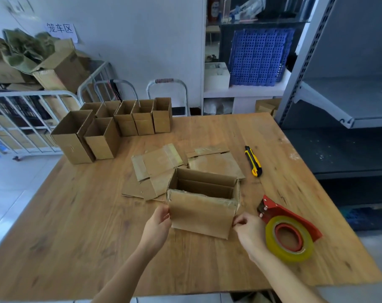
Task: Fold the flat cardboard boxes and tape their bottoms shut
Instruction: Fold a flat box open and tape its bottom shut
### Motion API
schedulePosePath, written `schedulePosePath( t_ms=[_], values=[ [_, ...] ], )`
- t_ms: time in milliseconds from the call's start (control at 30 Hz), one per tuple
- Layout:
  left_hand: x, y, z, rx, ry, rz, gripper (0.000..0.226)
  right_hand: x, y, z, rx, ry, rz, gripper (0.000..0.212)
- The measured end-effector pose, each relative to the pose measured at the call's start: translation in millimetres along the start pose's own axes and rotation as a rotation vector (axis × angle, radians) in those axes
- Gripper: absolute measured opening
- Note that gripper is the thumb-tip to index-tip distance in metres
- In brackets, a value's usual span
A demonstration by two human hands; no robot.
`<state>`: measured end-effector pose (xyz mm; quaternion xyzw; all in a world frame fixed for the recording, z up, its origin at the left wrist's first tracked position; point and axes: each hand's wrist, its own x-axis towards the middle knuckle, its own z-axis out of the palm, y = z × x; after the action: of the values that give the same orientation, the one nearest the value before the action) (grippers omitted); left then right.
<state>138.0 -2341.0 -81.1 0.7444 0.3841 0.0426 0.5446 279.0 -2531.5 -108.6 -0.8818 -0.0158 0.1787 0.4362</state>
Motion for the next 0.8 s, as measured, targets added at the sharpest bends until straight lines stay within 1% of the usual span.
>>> schedulePosePath(
  t_ms=[133, 200, 267, 333, 400, 433, 500, 567, 633, 733, 800],
  values=[
    [1, 3, -1, 0.05, 0.123, 0.004, 0.028, 1, -3, -9, 0.036, -0.053, -0.014, 0.029],
    [0, 11, -2, 0.019, 0.185, 0.01, 0.024, 3, -14, -19, 0.02, -0.034, -0.091, 0.023],
    [-2, 22, -2, -0.022, 0.249, 0.013, 0.025, 5, -31, -31, 0.013, 0.027, -0.192, 0.017],
    [-3, 31, -2, -0.027, 0.298, 0.021, 0.037, 8, -50, -42, 0.03, 0.063, -0.271, 0.015],
    [-2, 41, -2, 0.001, 0.318, 0.016, 0.056, 13, -68, -48, 0.052, 0.051, -0.33, 0.024],
    [-1, 46, -1, 0.01, 0.306, 0.004, 0.065, 16, -76, -50, 0.025, 0.029, -0.365, 0.03],
    [1, 55, 2, 0.009, 0.269, -0.039, 0.075, 22, -89, -50, -0.083, -0.039, -0.433, 0.038],
    [3, 62, 6, 0.018, 0.25, -0.064, 0.084, 27, -97, -46, -0.204, -0.119, -0.454, 0.043],
    [2, 66, 12, 0.055, 0.251, -0.045, 0.092, 30, -99, -41, -0.315, -0.153, -0.461, 0.044],
    [-3, 75, 17, 0.065, 0.282, 0.015, 0.096, 26, -97, -40, -0.423, -0.204, -0.484, 0.04],
    [-4, 76, 20, 0.081, 0.263, -0.003, 0.096, 22, -93, -40, -0.472, -0.272, -0.488, 0.037]
  ],
)
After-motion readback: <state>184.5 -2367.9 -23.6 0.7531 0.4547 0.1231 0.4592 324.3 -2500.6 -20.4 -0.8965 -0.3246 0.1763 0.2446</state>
